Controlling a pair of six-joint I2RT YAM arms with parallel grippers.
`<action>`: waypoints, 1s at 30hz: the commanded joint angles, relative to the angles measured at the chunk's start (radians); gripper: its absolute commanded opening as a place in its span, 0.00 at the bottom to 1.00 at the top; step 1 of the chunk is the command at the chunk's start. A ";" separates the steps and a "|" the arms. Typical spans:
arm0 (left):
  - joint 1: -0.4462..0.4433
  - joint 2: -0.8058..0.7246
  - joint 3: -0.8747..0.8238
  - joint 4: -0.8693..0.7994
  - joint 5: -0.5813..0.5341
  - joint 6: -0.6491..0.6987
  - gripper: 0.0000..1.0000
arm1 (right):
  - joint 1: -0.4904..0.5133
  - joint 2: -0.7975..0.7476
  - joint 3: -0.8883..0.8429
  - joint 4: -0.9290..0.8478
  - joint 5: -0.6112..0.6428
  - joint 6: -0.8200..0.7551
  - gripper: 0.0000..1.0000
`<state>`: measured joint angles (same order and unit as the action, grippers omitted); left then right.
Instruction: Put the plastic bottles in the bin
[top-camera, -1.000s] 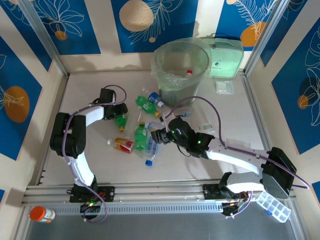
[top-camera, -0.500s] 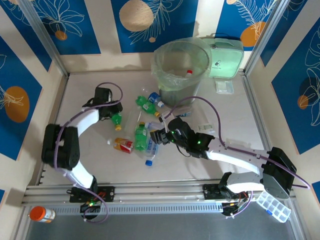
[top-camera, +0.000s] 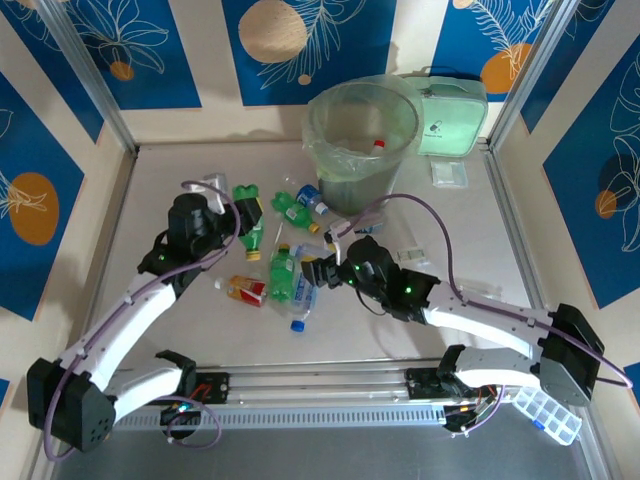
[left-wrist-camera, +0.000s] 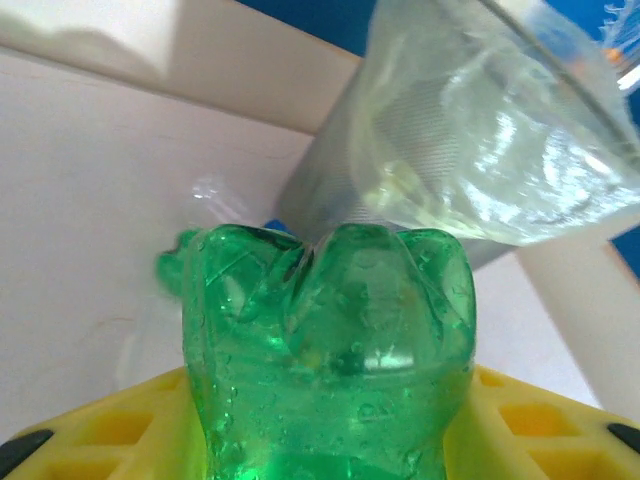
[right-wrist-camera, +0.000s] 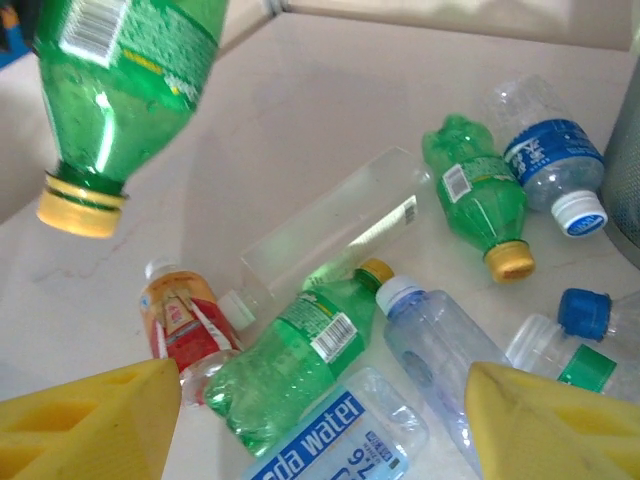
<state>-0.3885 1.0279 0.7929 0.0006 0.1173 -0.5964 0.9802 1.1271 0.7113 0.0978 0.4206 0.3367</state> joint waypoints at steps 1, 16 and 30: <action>-0.009 -0.032 -0.097 0.211 0.144 -0.092 0.35 | -0.022 -0.079 -0.064 0.156 -0.139 -0.012 0.78; -0.059 -0.026 -0.436 1.021 0.354 -0.378 0.36 | -0.231 -0.080 -0.025 0.166 -0.587 0.254 0.97; -0.067 -0.030 -0.517 1.242 0.355 -0.438 0.35 | -0.170 0.267 0.176 0.298 -0.872 0.254 0.91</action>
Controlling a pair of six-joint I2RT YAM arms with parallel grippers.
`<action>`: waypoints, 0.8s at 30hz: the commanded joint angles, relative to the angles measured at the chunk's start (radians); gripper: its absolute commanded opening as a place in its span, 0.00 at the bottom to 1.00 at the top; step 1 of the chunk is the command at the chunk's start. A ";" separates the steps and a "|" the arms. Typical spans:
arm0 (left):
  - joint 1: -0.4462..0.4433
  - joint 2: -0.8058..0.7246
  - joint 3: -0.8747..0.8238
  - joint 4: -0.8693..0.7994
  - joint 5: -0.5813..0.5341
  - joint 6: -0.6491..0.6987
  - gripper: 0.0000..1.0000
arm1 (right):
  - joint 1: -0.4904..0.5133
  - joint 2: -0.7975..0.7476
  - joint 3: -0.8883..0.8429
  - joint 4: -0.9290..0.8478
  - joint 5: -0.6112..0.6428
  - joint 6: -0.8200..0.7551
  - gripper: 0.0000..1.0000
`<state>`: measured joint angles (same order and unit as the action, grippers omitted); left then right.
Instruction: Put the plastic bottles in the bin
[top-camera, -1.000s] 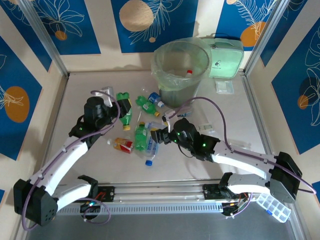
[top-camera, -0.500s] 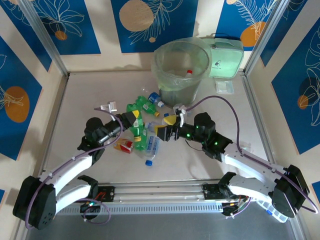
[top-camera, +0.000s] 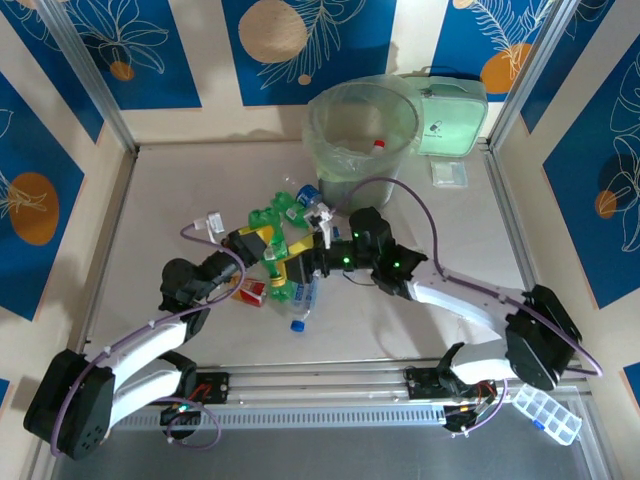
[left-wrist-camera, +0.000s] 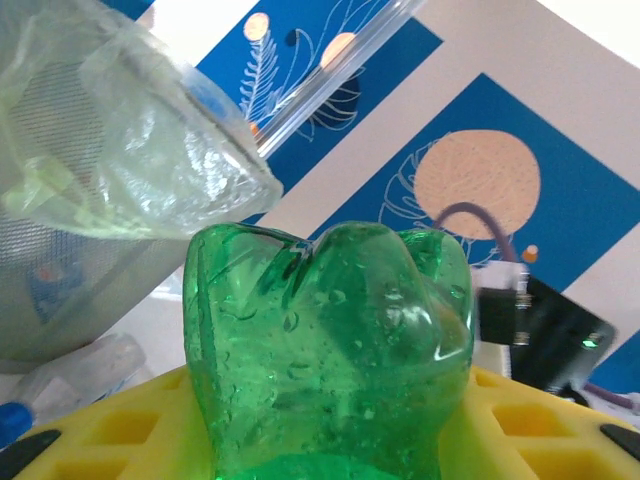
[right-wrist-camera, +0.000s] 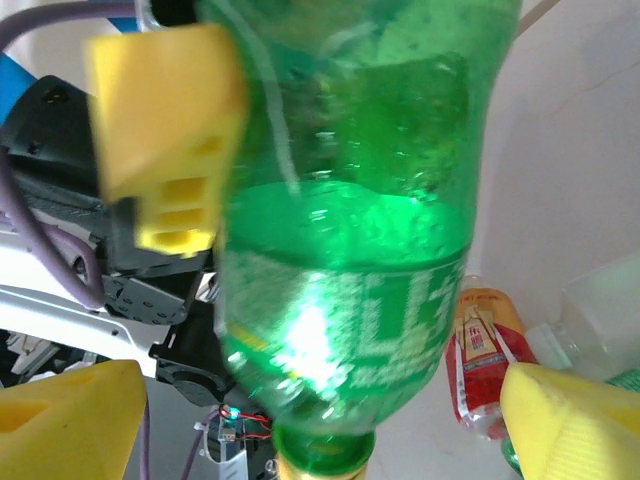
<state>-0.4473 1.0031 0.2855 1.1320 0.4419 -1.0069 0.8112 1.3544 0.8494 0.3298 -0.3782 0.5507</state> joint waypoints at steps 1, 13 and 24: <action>-0.008 -0.012 -0.011 0.104 0.029 -0.028 0.35 | 0.000 0.058 0.044 0.089 -0.082 0.054 0.89; -0.011 -0.055 -0.009 0.044 0.015 -0.016 0.36 | 0.011 0.175 0.134 0.153 -0.118 0.144 0.70; -0.011 -0.051 -0.006 0.020 0.010 -0.008 0.60 | 0.008 0.157 0.126 0.139 -0.093 0.117 0.46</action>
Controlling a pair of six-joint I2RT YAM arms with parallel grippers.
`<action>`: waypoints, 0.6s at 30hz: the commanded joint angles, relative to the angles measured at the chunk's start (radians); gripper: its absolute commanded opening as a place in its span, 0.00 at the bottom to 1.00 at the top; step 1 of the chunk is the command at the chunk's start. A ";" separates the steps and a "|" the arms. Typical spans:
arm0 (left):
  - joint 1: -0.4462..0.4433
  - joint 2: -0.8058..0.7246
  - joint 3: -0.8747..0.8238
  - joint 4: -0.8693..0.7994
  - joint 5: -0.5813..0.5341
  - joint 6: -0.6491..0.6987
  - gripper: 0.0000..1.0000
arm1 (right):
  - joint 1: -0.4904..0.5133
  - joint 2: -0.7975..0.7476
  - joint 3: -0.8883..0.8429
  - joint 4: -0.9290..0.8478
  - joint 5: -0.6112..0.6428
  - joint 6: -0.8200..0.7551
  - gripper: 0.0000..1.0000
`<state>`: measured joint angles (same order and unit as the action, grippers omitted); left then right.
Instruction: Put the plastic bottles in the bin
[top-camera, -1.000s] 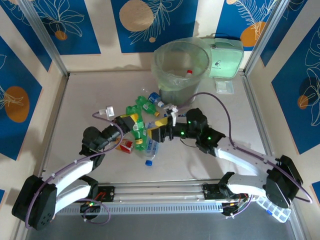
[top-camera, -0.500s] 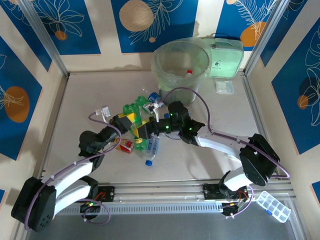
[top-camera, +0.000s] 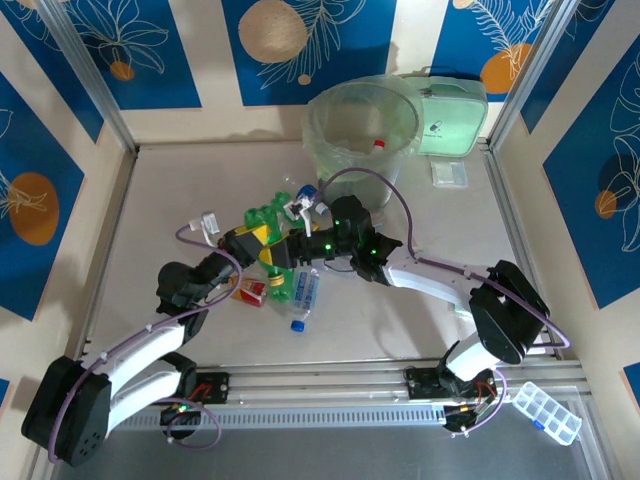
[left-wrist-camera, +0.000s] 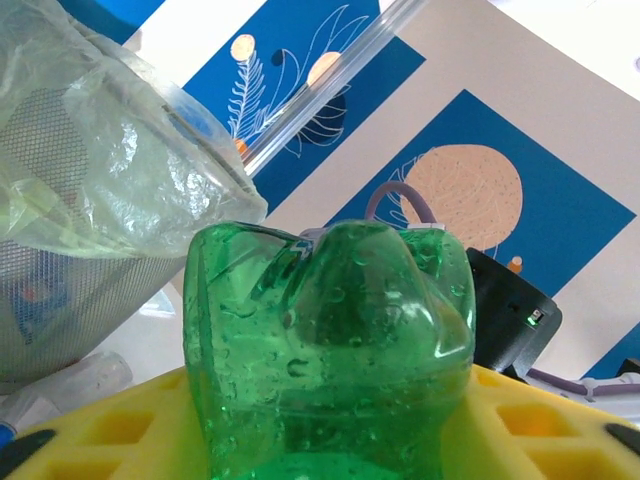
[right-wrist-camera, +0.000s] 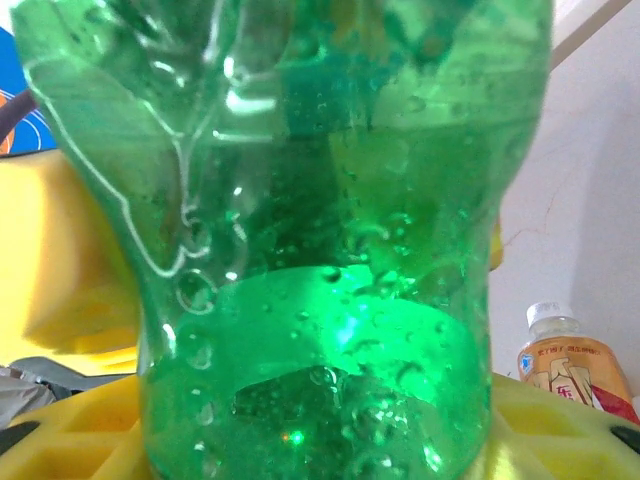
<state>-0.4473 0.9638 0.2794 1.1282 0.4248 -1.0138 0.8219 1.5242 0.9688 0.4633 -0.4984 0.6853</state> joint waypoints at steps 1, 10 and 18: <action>-0.011 -0.013 0.003 0.015 0.031 0.003 0.64 | -0.002 -0.022 0.002 -0.008 0.038 -0.029 0.45; -0.021 -0.103 0.027 -0.165 -0.009 0.108 0.96 | -0.001 -0.150 -0.009 -0.255 0.231 -0.180 0.40; -0.056 -0.283 0.028 -0.377 -0.134 0.233 1.00 | -0.030 -0.211 0.089 -0.556 0.475 -0.307 0.40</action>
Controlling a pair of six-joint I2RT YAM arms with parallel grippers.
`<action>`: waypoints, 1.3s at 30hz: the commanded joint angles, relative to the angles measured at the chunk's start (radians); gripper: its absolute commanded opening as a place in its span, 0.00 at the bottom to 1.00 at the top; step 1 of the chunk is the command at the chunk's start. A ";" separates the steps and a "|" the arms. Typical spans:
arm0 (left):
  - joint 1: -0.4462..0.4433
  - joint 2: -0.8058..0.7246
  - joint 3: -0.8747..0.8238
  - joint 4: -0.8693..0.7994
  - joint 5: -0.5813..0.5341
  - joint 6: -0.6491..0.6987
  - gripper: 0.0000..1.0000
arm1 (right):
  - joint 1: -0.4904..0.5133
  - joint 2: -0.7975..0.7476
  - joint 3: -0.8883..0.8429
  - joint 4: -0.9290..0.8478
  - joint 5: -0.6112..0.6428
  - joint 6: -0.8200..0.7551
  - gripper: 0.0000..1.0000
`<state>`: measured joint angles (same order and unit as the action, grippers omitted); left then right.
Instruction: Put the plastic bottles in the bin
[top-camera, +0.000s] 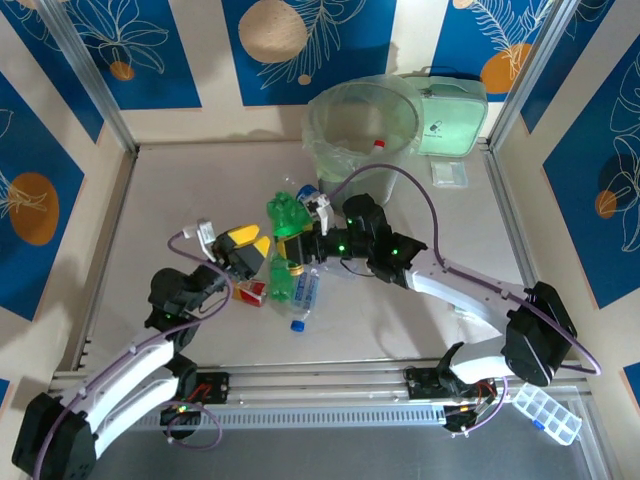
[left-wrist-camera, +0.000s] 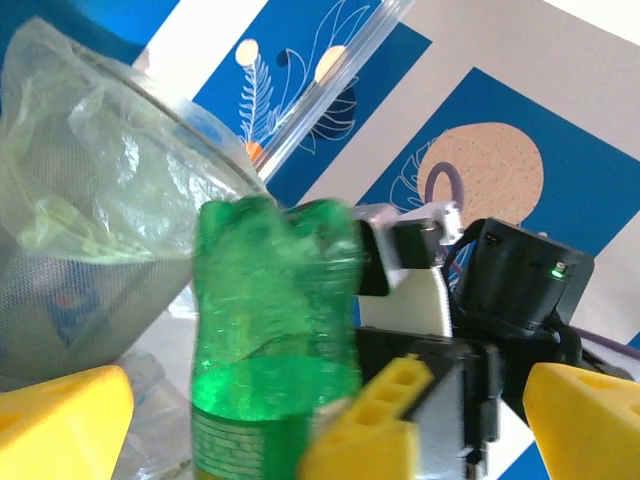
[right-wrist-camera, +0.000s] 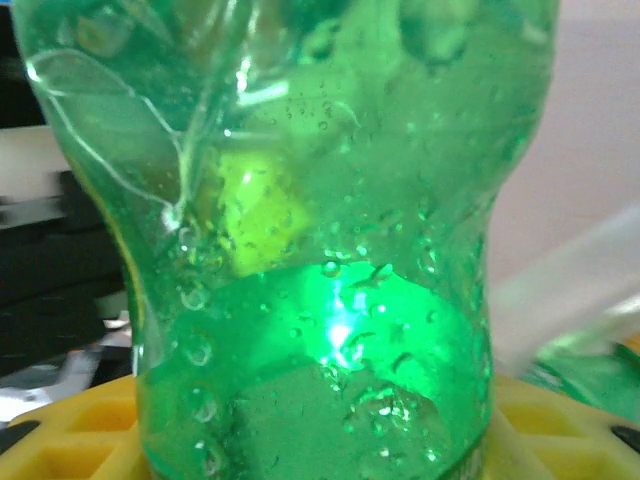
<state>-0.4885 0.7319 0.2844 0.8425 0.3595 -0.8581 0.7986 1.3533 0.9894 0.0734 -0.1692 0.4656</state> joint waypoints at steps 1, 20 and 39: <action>-0.015 -0.077 0.015 -0.113 -0.095 0.086 0.99 | -0.011 -0.048 0.090 -0.197 0.180 -0.105 0.40; -0.023 -0.358 0.055 -0.775 -0.663 0.116 0.97 | -0.363 0.218 0.781 -0.602 0.423 -0.294 0.37; -0.022 -0.239 0.065 -0.725 -0.610 0.096 0.98 | -0.461 0.841 1.388 -1.078 0.441 -0.314 0.37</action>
<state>-0.5049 0.4988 0.3080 0.0956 -0.2516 -0.7540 0.3325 2.1304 2.2868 -0.8742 0.2852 0.1825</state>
